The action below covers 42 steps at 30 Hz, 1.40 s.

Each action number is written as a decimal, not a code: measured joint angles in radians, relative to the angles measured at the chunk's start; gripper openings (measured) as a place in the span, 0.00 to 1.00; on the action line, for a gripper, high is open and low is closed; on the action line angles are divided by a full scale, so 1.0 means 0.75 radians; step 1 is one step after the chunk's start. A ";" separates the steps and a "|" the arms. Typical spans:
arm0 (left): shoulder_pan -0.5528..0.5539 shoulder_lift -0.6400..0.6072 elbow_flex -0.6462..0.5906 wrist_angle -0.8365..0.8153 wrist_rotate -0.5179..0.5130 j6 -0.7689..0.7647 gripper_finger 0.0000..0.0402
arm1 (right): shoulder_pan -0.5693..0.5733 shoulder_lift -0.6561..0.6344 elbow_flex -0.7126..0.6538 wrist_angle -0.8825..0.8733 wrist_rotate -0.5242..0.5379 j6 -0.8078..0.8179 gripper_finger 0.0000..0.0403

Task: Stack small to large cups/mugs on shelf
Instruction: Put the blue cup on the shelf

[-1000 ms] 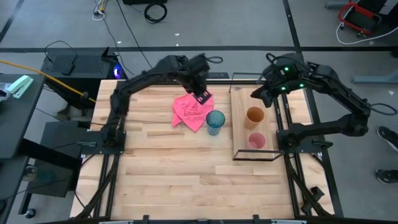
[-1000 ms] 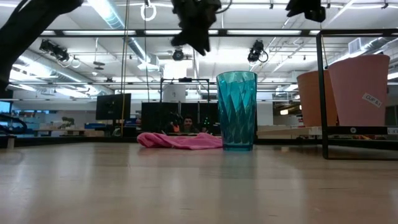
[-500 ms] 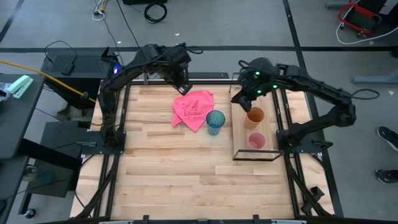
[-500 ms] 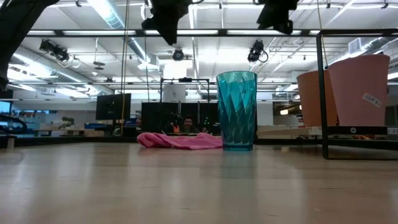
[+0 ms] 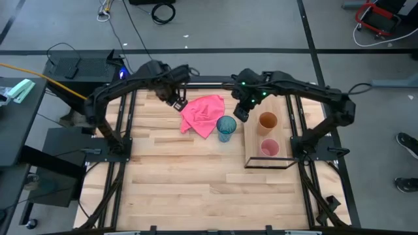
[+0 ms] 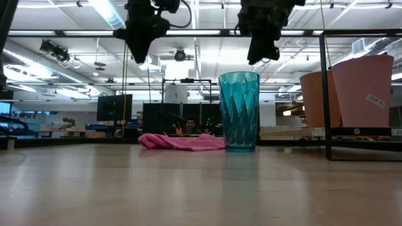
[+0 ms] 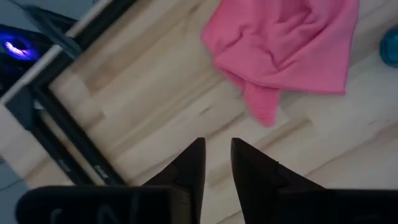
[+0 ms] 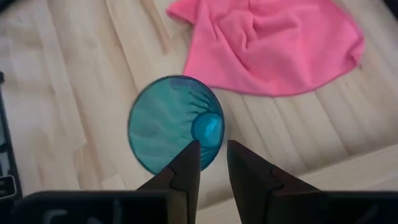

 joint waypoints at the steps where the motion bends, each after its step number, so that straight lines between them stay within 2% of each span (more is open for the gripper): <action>1: -0.008 -0.018 -0.047 0.032 0.007 -0.016 0.20 | 0.000 0.017 0.000 -0.007 0.000 0.000 0.22; 7: -0.048 -0.113 -0.253 0.201 0.044 -0.060 0.18 | 0.044 0.094 0.000 -0.031 0.008 -0.011 0.22; 12: -0.061 -0.126 -0.325 0.248 0.044 -0.084 0.17 | 0.075 0.125 0.000 -0.033 0.076 -0.017 0.22; 20: -0.062 -0.126 -0.341 0.272 0.044 -0.092 0.18 | 0.077 0.126 0.000 -0.030 0.130 -0.025 0.22; 31: -0.062 -0.126 -0.341 0.308 0.044 -0.092 0.16 | 0.088 0.148 0.000 0.012 0.145 -0.017 0.32; 42: -0.062 -0.125 -0.341 0.321 0.044 -0.091 0.15 | 0.095 0.174 -0.003 0.019 0.154 0.012 0.32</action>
